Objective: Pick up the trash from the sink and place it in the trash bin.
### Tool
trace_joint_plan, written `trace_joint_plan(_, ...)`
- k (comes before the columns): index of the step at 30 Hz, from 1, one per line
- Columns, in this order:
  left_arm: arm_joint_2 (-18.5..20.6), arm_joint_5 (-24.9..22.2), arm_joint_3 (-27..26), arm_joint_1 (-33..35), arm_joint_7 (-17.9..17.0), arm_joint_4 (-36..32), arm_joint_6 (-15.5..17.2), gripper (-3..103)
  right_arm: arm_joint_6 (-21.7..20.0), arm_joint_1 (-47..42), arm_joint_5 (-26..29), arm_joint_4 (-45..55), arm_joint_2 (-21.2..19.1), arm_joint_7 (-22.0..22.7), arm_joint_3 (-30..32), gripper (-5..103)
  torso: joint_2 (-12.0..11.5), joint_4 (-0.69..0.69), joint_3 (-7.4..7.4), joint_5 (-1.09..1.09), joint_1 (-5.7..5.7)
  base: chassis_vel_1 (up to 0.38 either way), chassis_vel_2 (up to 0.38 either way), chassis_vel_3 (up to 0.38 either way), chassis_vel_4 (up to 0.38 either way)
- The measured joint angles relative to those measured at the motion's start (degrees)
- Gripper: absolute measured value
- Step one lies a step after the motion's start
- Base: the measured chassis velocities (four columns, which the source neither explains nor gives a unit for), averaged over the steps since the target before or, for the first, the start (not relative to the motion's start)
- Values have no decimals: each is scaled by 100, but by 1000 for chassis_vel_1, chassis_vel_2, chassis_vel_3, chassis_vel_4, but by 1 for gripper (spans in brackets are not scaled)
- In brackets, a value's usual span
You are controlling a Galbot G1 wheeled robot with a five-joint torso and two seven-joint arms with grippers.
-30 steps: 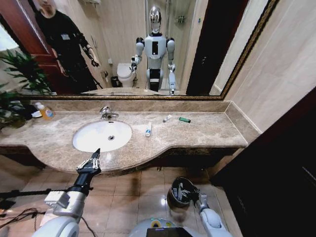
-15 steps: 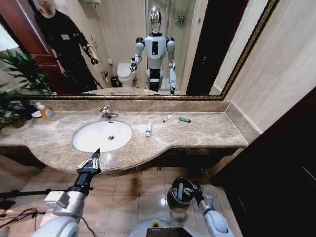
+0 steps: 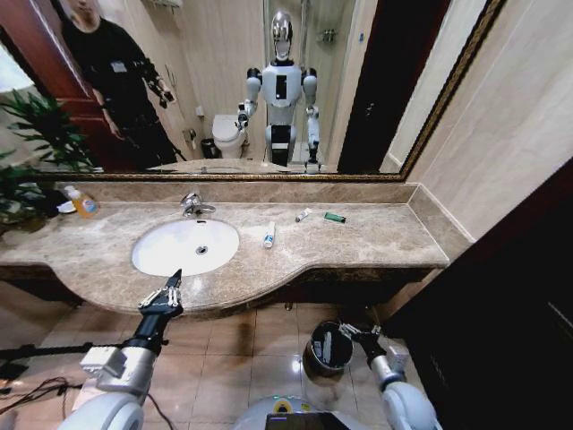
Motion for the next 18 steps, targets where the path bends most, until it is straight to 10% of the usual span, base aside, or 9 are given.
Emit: trace_joint_plan(18,0,-1,0,0,0,0,0,0,-433,788,-1,1175,-250,273,-538,100,0,0,0,0,0,0,0,0,0)
